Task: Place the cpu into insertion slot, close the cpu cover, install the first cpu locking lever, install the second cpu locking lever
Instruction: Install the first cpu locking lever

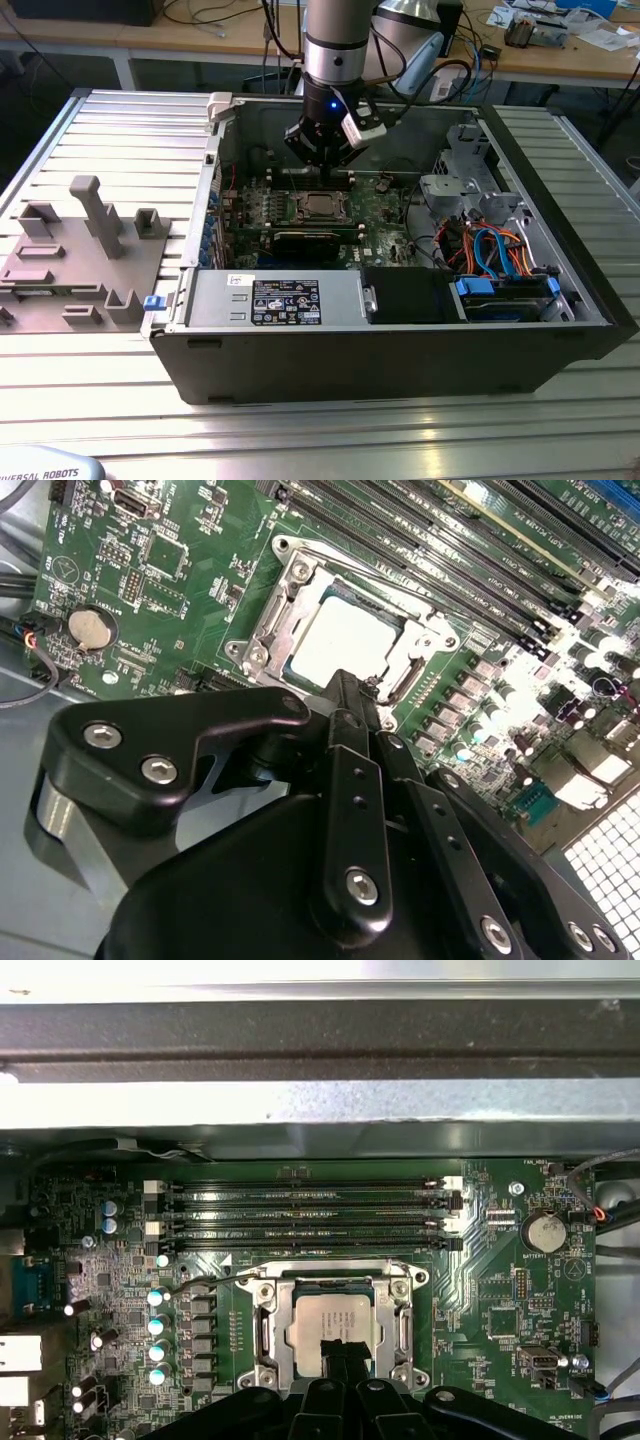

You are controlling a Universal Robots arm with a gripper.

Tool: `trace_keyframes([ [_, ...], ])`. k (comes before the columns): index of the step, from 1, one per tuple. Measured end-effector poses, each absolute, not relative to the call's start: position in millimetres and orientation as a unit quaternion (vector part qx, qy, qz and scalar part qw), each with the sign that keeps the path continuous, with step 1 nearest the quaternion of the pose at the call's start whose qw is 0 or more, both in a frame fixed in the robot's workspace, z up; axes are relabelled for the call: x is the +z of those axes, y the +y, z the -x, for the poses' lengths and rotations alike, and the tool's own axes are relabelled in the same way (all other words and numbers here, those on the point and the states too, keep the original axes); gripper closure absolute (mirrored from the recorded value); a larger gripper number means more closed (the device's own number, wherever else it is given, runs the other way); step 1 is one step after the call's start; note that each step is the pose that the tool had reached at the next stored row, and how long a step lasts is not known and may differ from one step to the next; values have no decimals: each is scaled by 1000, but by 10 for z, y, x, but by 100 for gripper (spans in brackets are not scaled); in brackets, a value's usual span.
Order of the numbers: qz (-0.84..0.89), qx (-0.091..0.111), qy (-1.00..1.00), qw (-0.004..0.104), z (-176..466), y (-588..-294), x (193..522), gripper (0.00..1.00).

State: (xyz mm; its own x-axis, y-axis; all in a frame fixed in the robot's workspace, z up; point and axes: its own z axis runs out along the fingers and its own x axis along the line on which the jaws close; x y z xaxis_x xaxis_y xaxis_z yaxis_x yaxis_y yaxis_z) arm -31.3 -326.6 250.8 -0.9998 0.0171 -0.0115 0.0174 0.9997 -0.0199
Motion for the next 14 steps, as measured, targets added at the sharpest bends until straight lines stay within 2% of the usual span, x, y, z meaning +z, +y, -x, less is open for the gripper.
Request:
trace_keyframes([
  [14, -9, -10, 1000, 6, 317, -3267, 2524, 89],
])
